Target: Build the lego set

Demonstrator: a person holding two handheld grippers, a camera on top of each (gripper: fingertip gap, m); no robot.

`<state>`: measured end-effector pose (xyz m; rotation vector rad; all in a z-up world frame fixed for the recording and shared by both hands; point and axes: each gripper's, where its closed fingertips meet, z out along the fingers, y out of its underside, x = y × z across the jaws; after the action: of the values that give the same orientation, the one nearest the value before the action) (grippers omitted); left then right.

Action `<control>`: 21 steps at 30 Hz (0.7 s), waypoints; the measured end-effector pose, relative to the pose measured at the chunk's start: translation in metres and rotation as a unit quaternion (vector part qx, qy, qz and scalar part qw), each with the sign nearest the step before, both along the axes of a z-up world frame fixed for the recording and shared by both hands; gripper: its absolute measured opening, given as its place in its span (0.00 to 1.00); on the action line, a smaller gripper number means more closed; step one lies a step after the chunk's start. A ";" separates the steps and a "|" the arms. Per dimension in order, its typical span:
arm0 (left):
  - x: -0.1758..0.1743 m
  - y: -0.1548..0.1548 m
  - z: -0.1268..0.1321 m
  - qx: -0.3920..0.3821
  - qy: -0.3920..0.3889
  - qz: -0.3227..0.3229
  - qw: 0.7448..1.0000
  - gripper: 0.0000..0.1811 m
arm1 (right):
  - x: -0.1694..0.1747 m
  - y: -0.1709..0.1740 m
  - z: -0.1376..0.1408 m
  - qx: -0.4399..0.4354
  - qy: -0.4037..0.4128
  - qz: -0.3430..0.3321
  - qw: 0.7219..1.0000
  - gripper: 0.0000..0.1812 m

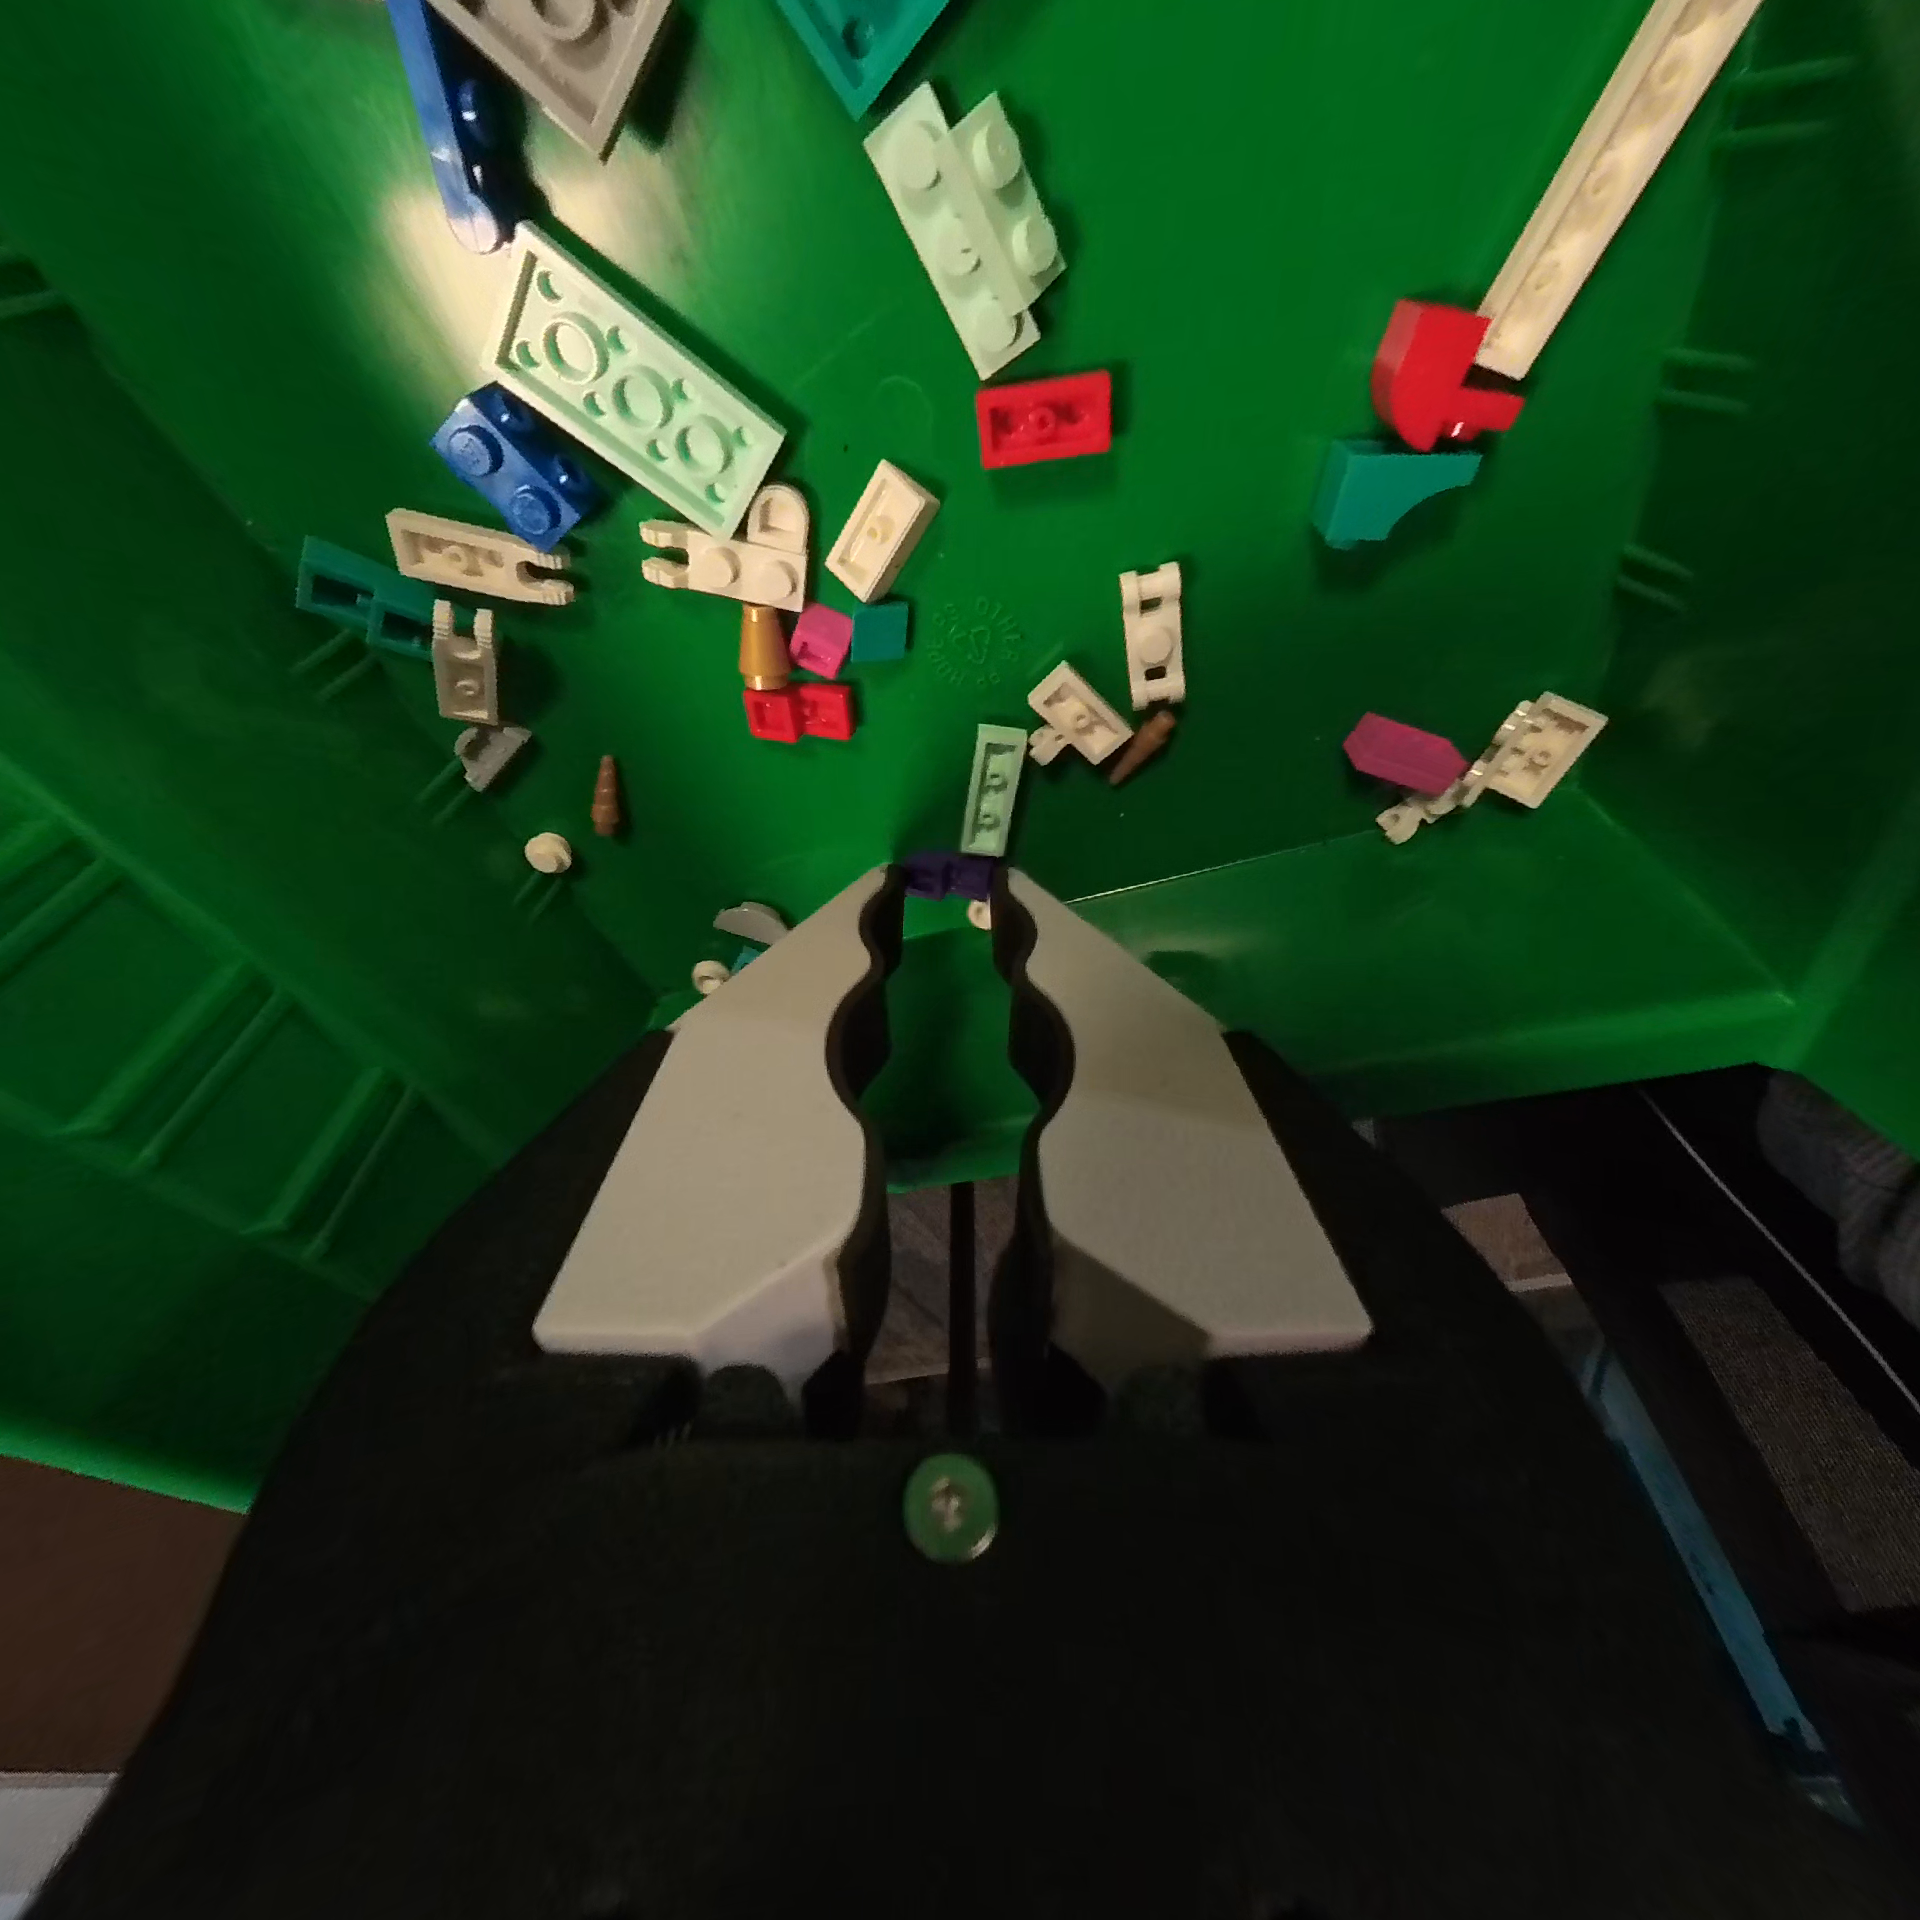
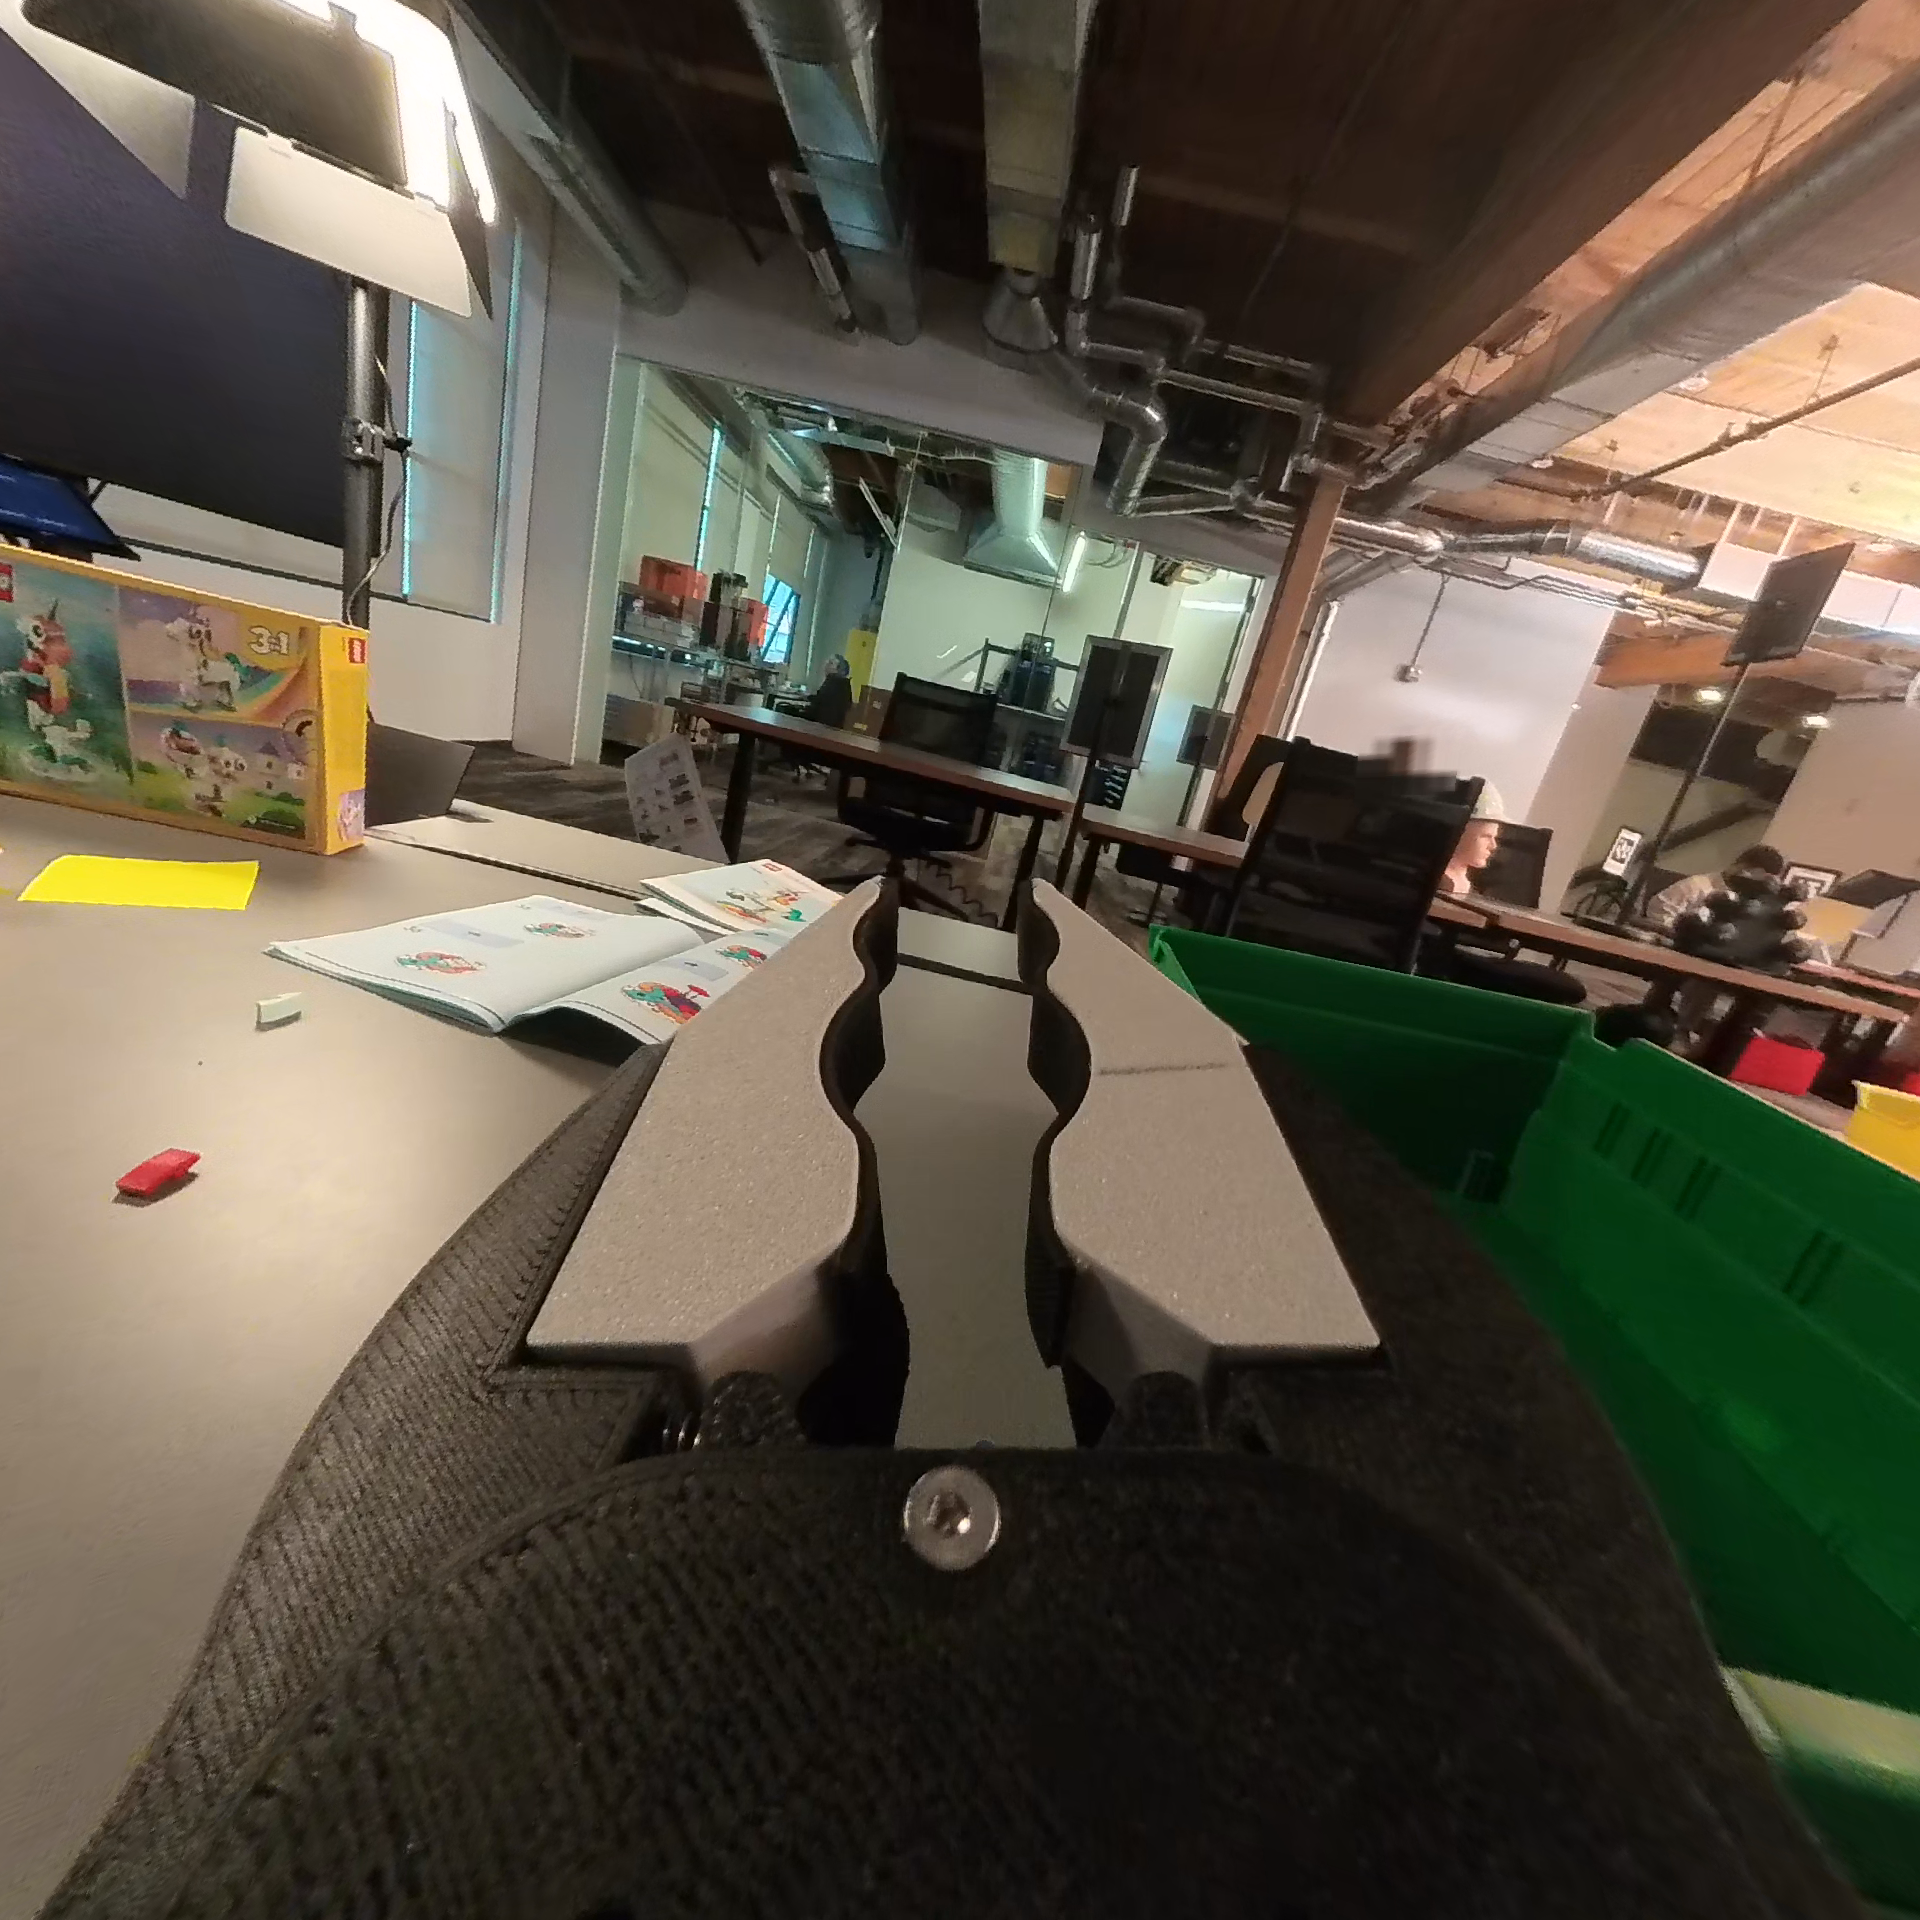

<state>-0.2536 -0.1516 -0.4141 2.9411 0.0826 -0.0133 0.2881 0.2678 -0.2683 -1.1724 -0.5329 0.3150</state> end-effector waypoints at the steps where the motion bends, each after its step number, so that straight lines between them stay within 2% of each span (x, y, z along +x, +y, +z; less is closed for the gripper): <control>1: -0.002 -0.001 0.000 -0.001 0.005 0.001 1.000 0.08 | 0.000 0.000 0.000 -0.001 0.001 0.001 1.000 0.11; 4: -0.007 -0.001 0.004 -0.002 0.016 -0.002 1.000 0.08 | 0.000 0.000 0.000 -0.002 0.002 0.002 1.000 0.11; 7: -0.014 0.007 0.022 0.019 0.036 -0.005 0.999 0.08 | -0.001 0.000 0.000 -0.002 0.002 0.004 1.000 0.12; 10: -0.015 0.036 0.061 0.092 0.069 -0.019 0.993 0.08 | -0.001 0.000 0.000 -0.001 0.001 0.005 1.000 0.11; 13: -0.005 0.079 0.114 0.184 0.137 -0.059 0.971 0.08 | -0.003 -0.001 0.000 0.003 -0.004 0.004 1.000 0.11; 16: 0.023 0.116 0.147 0.249 0.185 -0.112 0.944 0.08 | -0.004 -0.001 -0.001 0.003 -0.008 0.005 1.000 0.11; 21: 0.098 0.173 0.166 0.352 0.182 -0.194 0.897 0.08 | -0.008 -0.003 -0.001 0.011 -0.025 0.005 1.000 0.11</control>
<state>-0.1552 0.0218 -0.2484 3.5618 -0.5647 -0.7430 0.2802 0.2648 -0.2695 -1.1594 -0.5835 0.2883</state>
